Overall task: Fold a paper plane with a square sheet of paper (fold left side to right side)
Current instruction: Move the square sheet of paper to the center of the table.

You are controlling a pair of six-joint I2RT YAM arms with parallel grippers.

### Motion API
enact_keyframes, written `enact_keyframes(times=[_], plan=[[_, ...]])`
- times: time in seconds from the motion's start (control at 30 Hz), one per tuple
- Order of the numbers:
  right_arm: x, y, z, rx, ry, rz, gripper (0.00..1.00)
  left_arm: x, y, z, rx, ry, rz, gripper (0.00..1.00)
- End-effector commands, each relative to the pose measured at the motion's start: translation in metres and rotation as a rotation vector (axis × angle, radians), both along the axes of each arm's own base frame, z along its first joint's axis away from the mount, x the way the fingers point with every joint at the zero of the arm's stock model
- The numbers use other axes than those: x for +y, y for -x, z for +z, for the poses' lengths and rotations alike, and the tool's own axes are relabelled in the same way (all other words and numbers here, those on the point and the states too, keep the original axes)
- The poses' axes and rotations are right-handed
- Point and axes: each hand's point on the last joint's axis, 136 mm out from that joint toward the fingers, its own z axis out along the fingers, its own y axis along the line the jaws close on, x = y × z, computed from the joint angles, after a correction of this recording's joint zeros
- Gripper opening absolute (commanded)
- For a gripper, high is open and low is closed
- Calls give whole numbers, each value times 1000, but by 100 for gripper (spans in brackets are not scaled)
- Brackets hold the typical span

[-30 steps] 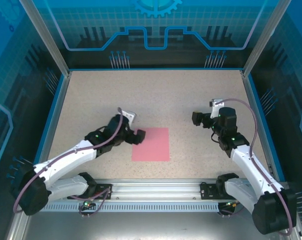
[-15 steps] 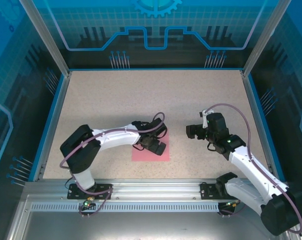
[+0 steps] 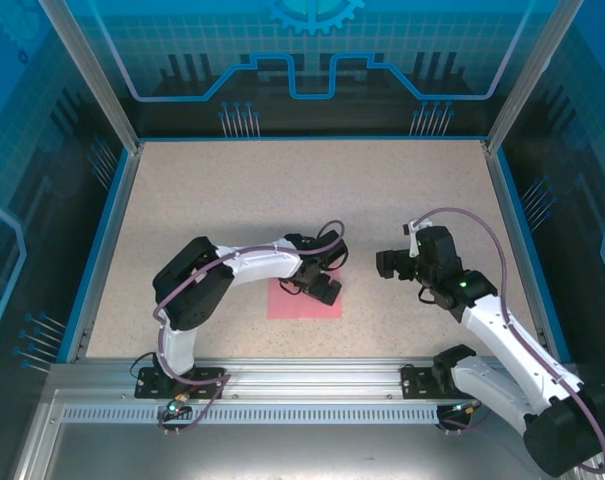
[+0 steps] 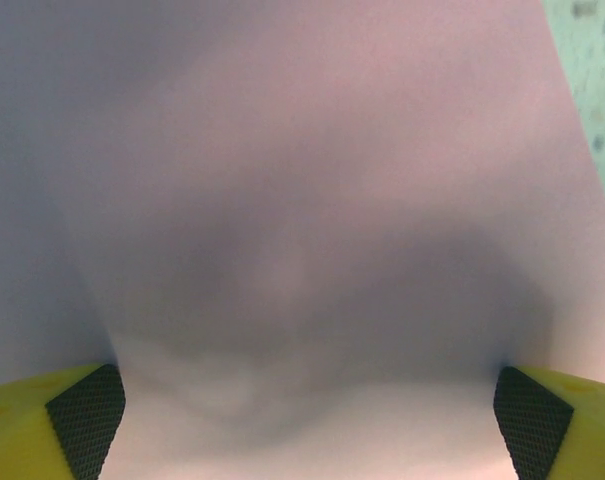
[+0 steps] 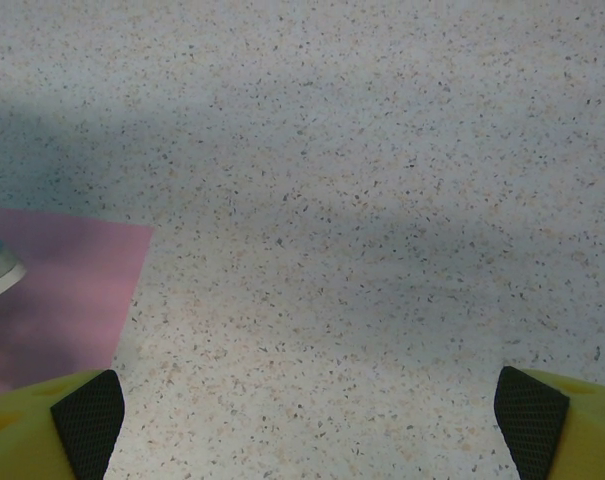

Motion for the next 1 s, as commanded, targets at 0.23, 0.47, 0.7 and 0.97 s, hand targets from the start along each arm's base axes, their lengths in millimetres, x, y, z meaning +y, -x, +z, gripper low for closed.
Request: enact_keyframes(times=[0.23,0.47,0.7,0.97], plan=[[-1,12,10,-3,2,8,99,-6,-60,-15,-21,-30,-27,98],[6,12,-1,43,-16,26,99,-18,-78,16,-69,39,-60,99],[35,-8,-16,152,-54,112,99,-8,-61,78,-116,246,5,99],[78,-67,-53,308,-22,129,99,14,-20,82,56,546,200,92]])
